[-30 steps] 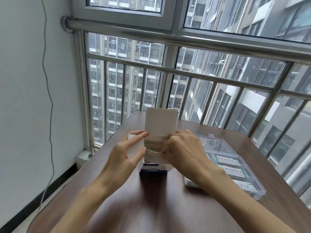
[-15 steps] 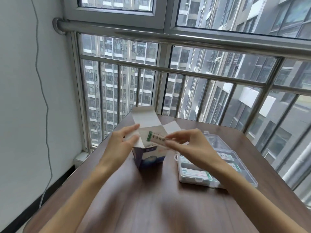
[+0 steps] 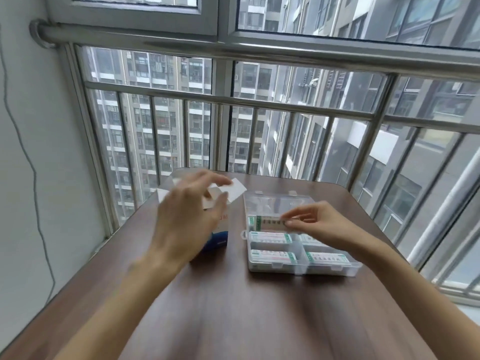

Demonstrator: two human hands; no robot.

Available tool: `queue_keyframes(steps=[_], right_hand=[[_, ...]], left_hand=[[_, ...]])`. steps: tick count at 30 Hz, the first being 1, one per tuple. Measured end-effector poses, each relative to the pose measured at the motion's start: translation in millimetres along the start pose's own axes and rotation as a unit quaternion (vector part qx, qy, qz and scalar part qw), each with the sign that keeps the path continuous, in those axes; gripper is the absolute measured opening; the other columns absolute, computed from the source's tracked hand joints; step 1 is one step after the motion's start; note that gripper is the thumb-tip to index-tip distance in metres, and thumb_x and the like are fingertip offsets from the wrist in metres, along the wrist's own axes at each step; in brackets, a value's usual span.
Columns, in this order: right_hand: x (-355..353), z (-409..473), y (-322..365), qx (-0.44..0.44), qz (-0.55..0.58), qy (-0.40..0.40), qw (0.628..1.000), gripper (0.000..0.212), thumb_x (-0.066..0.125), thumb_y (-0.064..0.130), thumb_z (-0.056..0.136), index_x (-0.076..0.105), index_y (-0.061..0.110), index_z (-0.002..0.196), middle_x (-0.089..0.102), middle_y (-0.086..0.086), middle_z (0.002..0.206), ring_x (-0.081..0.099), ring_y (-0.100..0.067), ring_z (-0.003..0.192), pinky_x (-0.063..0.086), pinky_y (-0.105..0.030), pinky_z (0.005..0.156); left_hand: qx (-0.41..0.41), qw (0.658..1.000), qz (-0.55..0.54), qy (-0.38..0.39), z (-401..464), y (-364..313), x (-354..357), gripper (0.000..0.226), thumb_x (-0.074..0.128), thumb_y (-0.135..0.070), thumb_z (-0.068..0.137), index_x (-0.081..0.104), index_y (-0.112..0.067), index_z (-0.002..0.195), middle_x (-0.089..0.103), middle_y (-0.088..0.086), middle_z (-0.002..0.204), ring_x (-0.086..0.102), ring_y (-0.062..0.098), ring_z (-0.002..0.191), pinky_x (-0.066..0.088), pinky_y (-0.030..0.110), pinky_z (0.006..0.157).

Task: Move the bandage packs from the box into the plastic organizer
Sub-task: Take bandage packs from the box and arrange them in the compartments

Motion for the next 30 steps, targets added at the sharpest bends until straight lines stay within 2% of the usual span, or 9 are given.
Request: queue_keyframes(steps=[2,5,9,12,16,20,24,27,30], right_hand=[[6.2,-2.5,-12.1,0.000,-0.034,0.015,0.999,0.015,0.067,0.013,0.086,0.072,0.026,0.083,0.072,0.005,0.078,0.060,-0.004,0.074,0.044,-0.015,0.064],[15.0,-3.9,-20.6,-0.034,-0.079,0.005,0.996,0.013,0.068,0.011,0.083,0.075,0.022,0.088,0.064,0.016,0.063,0.054,0.008,0.060,0.041,-0.009,0.063],[25.0,-0.8,-24.1,-0.077,-0.118,0.004,0.990,0.013,0.071,0.014,0.079,0.075,0.022,0.088,0.068,0.009,0.074,0.060,0.004,0.068,0.043,-0.012,0.067],[28.1,0.8,-29.1,-0.083,-0.143,-0.012,0.986,0.009,0.074,0.024,0.076,0.075,0.029,0.084,0.070,0.009,0.078,0.061,0.000,0.071,0.041,-0.017,0.066],[24.5,-1.5,-27.3,-0.088,-0.173,-0.035,0.980,0.009,0.076,0.030,0.074,0.077,0.033,0.083,0.060,0.008,0.078,0.056,-0.002,0.073,0.040,-0.021,0.067],[23.7,-0.1,-24.0,-0.061,-0.190,0.008,0.980,0.013,0.074,0.027,0.075,0.077,0.031,0.087,0.057,0.002,0.076,0.057,-0.010,0.077,0.045,-0.028,0.075],[17.3,6.4,-25.2,-0.007,-0.199,0.024,0.980,0.013,0.080,0.027,0.070,0.077,0.027,0.082,0.050,0.003,0.060,0.046,-0.009,0.057,0.035,-0.026,0.058],[15.6,8.5,-23.1,0.014,-0.209,0.040,0.977,0.011,0.082,0.029,0.067,0.072,0.031,0.070,0.048,0.008,0.053,0.043,-0.004,0.049,0.033,-0.021,0.052],[11.8,8.5,-17.3,0.012,-0.199,0.048,0.979,0.013,0.081,0.029,0.070,0.069,0.033,0.066,0.047,0.011,0.045,0.045,0.000,0.042,0.030,-0.016,0.048]], left_hand=[[0.000,0.997,-0.015,0.082,-8.0,-13.2,24.5,0.012,0.063,-0.032,0.087,0.067,-0.039,0.096,0.061,-0.035,0.083,0.059,-0.003,0.072,0.046,0.025,0.066],[-0.001,0.981,0.028,0.194,-18.0,-14.7,65.1,0.017,0.058,-0.041,0.090,0.066,-0.044,0.104,0.064,-0.030,0.107,0.062,0.001,0.096,0.048,0.027,0.081],[-0.007,0.955,0.091,0.283,-27.9,-2.5,91.3,0.024,0.050,-0.045,0.093,0.060,-0.045,0.114,0.057,-0.029,0.123,0.055,0.006,0.116,0.044,0.032,0.089],[-0.008,0.948,0.103,0.300,-29.7,1.9,94.2,0.024,0.049,-0.048,0.092,0.059,-0.047,0.113,0.061,-0.027,0.117,0.056,0.008,0.114,0.045,0.033,0.089],[0.000,0.946,0.114,0.303,-25.8,0.3,92.9,0.019,0.055,-0.047,0.089,0.064,-0.045,0.105,0.063,-0.026,0.111,0.057,0.008,0.111,0.045,0.030,0.086],[0.000,0.935,0.126,0.330,-19.4,-4.4,93.6,0.018,0.058,-0.037,0.085,0.068,-0.042,0.098,0.067,-0.021,0.105,0.060,0.011,0.105,0.047,0.029,0.085],[-0.017,0.921,0.125,0.368,-10.5,-5.5,98.5,0.023,0.061,-0.027,0.076,0.071,-0.038,0.093,0.070,-0.022,0.095,0.062,0.007,0.096,0.046,0.026,0.079],[-0.014,0.908,0.142,0.394,-6.5,-8.2,102.7,0.022,0.062,-0.025,0.076,0.073,-0.037,0.089,0.070,-0.015,0.094,0.062,0.013,0.094,0.040,0.026,0.072],[-0.003,0.907,0.148,0.394,-7.9,-12.0,100.4,0.022,0.060,-0.026,0.080,0.073,-0.039,0.092,0.062,-0.012,0.078,0.061,0.016,0.096,0.041,0.027,0.073]])
Point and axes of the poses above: each hand's wrist, its own z-axis towards the middle knuckle, its own x-axis out of the palm, y = z × x, the point moved 6 cm from there along z, towards the middle knuckle
